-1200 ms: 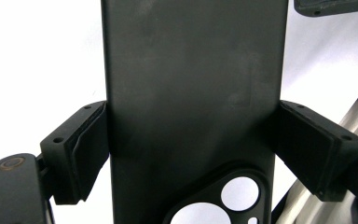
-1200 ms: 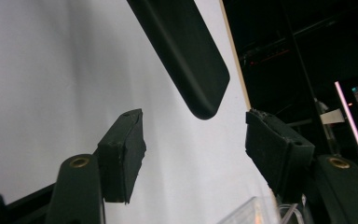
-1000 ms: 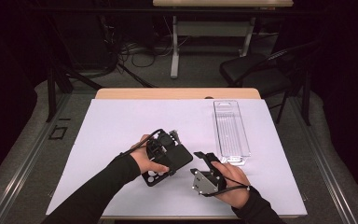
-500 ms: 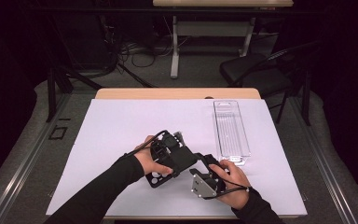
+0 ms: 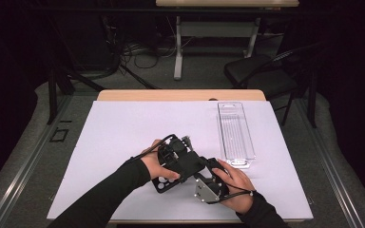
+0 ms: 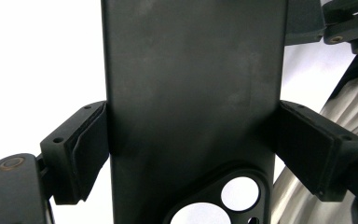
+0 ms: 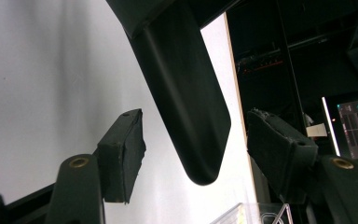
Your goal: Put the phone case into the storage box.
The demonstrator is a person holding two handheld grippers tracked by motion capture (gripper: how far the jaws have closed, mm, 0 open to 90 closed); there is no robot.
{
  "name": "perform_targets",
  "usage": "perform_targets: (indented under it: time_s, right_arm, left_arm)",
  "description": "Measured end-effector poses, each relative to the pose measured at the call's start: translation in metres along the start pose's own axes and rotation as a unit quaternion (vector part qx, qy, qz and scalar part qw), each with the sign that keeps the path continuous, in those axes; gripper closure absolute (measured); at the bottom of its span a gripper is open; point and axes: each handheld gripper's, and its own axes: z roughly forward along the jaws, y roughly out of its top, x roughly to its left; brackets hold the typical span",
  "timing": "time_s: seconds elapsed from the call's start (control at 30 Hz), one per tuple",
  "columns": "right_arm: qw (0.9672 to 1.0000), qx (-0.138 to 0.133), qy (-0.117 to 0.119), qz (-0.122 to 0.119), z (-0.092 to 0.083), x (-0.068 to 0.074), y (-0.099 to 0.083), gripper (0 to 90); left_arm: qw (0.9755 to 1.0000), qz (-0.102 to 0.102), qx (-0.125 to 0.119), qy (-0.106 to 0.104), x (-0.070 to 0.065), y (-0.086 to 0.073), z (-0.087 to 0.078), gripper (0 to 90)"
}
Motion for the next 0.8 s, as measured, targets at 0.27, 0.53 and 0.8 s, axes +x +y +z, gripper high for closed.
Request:
perform_targets:
  time_s: [0.27,0.53,0.8]
  right_arm:
    - [0.9998,0.001,-0.004,-0.022,0.0007,0.006,0.0019,33.7]
    - [0.9985,0.009,-0.009,-0.054,0.0032,0.0102,0.0019,38.6]
    - [0.9962,0.009,-0.017,-0.085,0.0023,0.0102,0.002,47.0]
  left_arm:
    - [1.0,0.001,0.002,-0.007,-0.0023,0.0023,0.0011,14.3]
    - [0.9995,-0.003,0.013,-0.028,-0.004,0.0052,0.0026,14.3]
    - [0.9993,0.001,0.018,-0.032,-0.0056,0.0082,0.0052,14.3]
